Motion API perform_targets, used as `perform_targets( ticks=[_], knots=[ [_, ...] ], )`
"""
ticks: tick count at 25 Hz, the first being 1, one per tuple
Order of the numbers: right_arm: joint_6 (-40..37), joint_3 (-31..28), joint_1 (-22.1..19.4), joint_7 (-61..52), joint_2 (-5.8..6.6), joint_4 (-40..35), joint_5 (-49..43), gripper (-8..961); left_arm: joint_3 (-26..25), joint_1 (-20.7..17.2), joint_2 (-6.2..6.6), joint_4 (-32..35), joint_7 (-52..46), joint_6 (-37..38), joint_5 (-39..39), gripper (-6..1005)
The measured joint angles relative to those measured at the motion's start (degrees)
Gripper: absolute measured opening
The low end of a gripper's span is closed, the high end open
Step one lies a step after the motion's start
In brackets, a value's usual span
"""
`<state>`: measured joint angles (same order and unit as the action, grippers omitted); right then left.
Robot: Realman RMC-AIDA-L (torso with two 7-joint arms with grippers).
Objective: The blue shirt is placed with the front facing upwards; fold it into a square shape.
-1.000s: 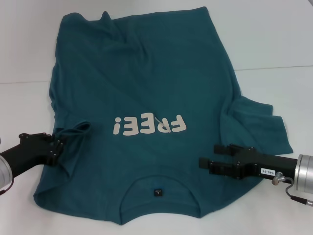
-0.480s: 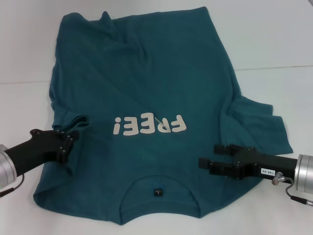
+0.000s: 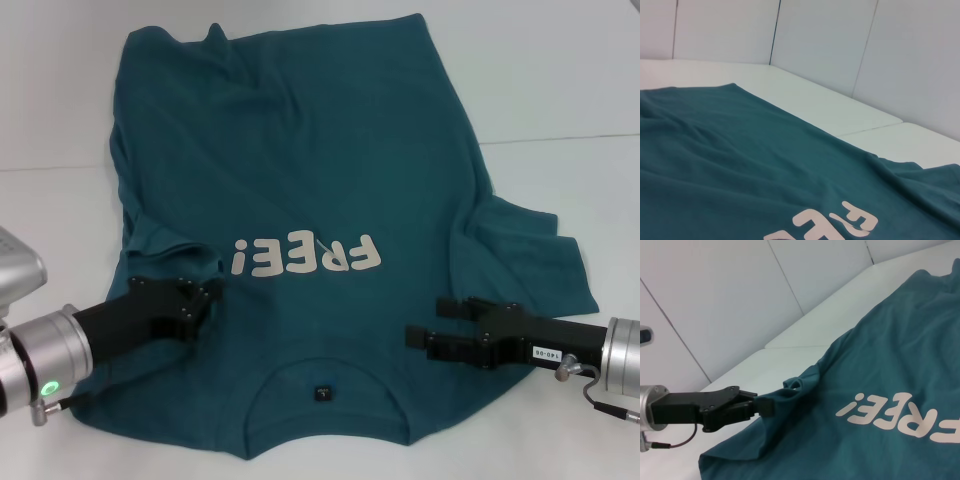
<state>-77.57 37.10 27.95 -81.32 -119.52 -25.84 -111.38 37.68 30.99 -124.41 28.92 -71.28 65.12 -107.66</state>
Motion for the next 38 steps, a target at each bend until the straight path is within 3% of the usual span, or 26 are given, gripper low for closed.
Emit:
perform_targets(
  ticks=[11,15,22,30,38],
  knots=[
    [0.0,0.1,-0.2,0.1,0.0,0.0,-0.1,923,1.3,0.8,-0.05,-1.1,-0.1,-0.5,0.0,94],
    [0.0,0.1,-0.1,0.0,0.0,0.0,-0.1,923,0.8,0.8,-0.02,-0.7,0.1,-2.0,1.5,267],
    [0.0,0.1,0.0,-0.2,0.0,0.0,0.2,923,0.9,1.3,0.17,-0.8,-4.7,-14.0,7.0,509],
    [0.0,0.1,-0.1,-0.3,0.0,0.0,0.3,922,2.1,2.9,0.28,-1.9,-10.1,-19.9,6.9,893],
    [-0.2,0.2,0.0,-0.3,0.0,0.1,0.2,922,3.0,3.5,0.21,-3.0,-10.1,-22.4,6.7,894]
  ],
)
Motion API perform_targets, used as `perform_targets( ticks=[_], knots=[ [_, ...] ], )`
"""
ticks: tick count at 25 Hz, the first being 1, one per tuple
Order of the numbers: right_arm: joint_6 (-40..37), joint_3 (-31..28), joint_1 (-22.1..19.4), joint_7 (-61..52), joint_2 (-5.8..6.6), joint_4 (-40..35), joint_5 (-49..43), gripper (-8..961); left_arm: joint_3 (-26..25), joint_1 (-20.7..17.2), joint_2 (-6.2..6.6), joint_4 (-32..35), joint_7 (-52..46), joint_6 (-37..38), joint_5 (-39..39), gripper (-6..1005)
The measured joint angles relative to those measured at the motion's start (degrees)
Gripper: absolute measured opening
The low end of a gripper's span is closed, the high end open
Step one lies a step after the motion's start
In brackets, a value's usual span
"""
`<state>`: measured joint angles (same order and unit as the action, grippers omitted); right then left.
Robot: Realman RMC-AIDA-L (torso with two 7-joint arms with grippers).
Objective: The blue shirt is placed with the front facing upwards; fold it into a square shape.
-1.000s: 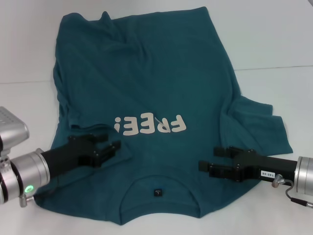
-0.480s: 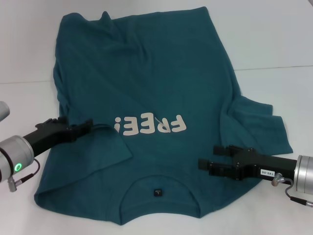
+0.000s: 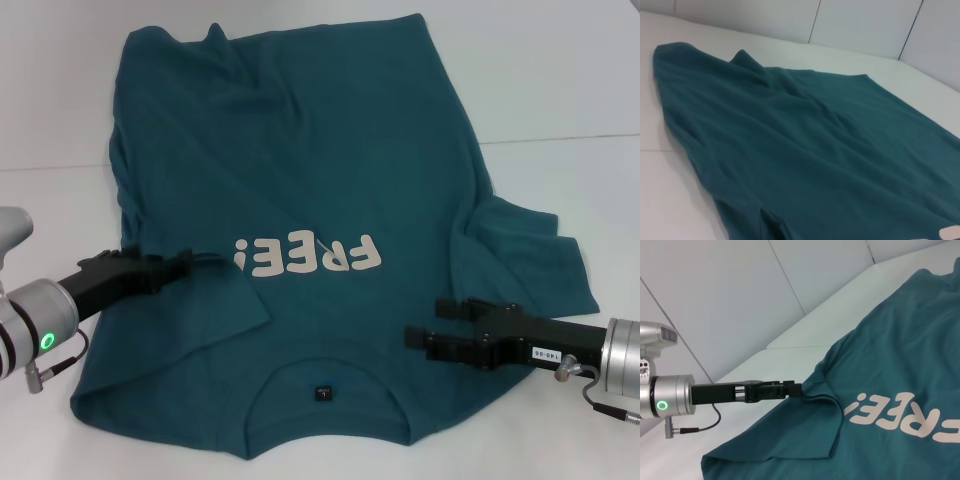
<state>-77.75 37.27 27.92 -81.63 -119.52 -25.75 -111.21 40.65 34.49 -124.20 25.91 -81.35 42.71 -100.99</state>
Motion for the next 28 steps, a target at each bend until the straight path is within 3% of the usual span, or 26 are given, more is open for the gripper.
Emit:
perform_targets(
  ticks=[14,28],
  knots=[
    [-0.3,0.0,-0.1,0.0,0.0,0.0,-0.1,922,1.2,0.3,-0.08,-0.5,0.3,-0.6,0.0,895],
    [-0.7,0.0,-0.5,0.0,0.0,0.0,-0.2,922,2.4,0.8,-0.17,-0.6,-0.1,-3.8,0.8,631]
  ],
)
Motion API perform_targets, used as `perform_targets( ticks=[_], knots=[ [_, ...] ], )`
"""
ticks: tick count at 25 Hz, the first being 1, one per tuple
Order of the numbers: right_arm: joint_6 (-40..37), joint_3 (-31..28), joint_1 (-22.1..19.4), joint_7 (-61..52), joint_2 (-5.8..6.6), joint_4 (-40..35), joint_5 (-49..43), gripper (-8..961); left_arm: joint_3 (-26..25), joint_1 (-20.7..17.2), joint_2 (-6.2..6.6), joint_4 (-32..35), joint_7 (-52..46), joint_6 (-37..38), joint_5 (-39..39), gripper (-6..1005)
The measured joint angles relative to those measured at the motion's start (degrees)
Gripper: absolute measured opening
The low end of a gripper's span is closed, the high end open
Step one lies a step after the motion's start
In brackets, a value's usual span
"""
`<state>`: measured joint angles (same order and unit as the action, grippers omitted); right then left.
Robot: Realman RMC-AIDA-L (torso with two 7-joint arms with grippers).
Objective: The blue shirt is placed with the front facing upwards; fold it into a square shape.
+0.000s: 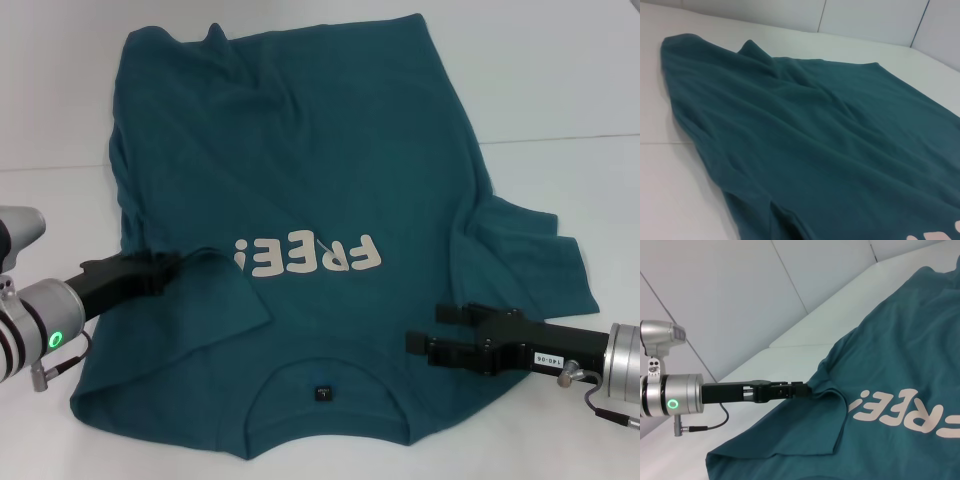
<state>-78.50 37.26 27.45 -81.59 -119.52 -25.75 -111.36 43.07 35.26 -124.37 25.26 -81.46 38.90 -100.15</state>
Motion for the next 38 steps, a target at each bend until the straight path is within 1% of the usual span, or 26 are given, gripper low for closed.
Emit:
perform_targets(
  ticks=[4,10,15,21,29,34,38],
  knots=[
    [0.0,0.0,0.0,0.0,0.0,0.0,0.0,922,0.0,0.4,0.0,-0.1,0.0,-1.2,0.0,547],
    [0.0,0.0,0.0,0.0,0.0,0.0,0.0,922,0.0,0.7,0.04,-0.2,-0.1,-1.4,0.1,302],
    [0.0,0.0,0.0,0.0,0.0,0.0,0.0,923,0.1,0.8,0.09,-0.1,-0.4,-1.5,0.1,79],
    [0.0,0.0,0.1,0.0,0.0,-0.1,0.2,923,0.2,1.4,0.09,0.0,-0.7,-1.1,0.7,1],
    [0.0,0.0,0.1,0.1,0.0,0.0,0.1,923,0.5,3.1,0.01,-0.3,-0.7,-0.7,2.2,1],
    [0.1,0.0,0.0,0.2,0.0,0.0,0.2,923,0.5,4.1,0.0,-0.3,-0.7,0.9,3.7,1],
    [0.4,0.0,0.0,0.2,0.0,0.0,0.2,924,0.5,4.8,0.0,-0.3,-0.7,1.5,3.9,27]
  ],
)
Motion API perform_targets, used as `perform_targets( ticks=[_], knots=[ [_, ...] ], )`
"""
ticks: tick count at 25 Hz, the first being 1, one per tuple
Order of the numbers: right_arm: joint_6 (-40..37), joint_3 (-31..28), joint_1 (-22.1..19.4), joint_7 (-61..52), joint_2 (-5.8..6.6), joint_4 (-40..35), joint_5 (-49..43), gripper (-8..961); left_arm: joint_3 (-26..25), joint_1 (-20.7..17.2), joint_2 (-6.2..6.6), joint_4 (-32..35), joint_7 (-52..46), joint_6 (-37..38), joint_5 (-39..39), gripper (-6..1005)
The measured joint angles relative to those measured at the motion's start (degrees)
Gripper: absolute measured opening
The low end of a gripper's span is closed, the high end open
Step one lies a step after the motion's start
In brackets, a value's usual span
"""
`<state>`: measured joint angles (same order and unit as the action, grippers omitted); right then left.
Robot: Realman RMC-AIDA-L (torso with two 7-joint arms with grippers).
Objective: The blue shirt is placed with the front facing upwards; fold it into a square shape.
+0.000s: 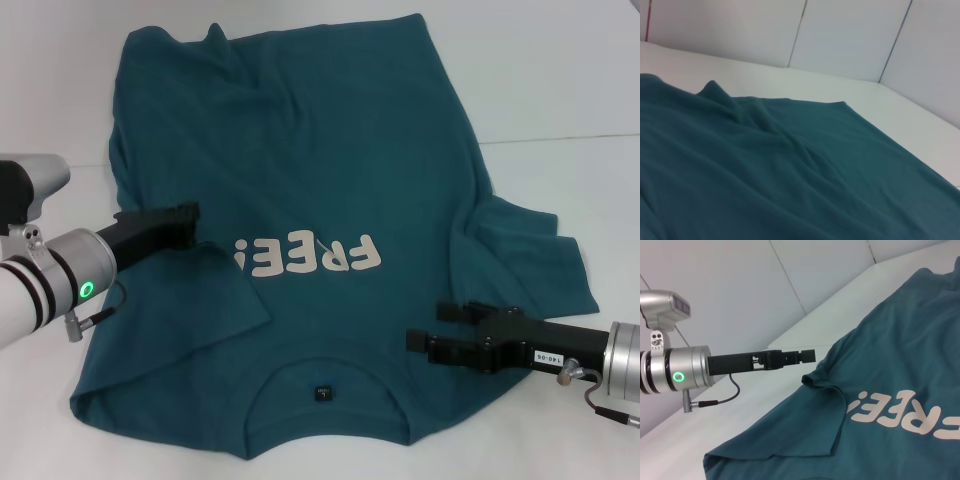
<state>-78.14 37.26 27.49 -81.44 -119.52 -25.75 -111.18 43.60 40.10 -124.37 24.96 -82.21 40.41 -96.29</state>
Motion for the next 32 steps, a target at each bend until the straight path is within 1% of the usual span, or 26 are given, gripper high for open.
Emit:
perform_targets(
  ticks=[3,13,18,26,32],
  knots=[
    [0.2,0.0,0.0,0.0,0.0,0.0,0.0,924,0.0,-0.2,0.1,0.0,-0.1,0.3,-0.2,47],
    [0.3,-0.1,0.5,-0.2,0.0,-0.4,0.1,923,-0.1,-3.1,0.36,1.3,-2.8,0.3,-0.6,113],
    [0.4,-0.1,0.7,-0.2,0.0,-0.4,0.1,922,-0.1,-3.3,0.36,1.1,-3.5,-1.7,-0.8,285],
    [0.3,-0.1,0.7,-0.2,0.0,-0.3,-0.2,921,0.1,-3.3,0.22,0.8,-3.7,-2.9,-0.9,527],
    [0.1,-0.1,0.6,-0.2,0.0,-0.2,-0.2,921,0.3,-3.3,0.27,0.1,-3.8,-2.9,-1.4,659]
  ],
)
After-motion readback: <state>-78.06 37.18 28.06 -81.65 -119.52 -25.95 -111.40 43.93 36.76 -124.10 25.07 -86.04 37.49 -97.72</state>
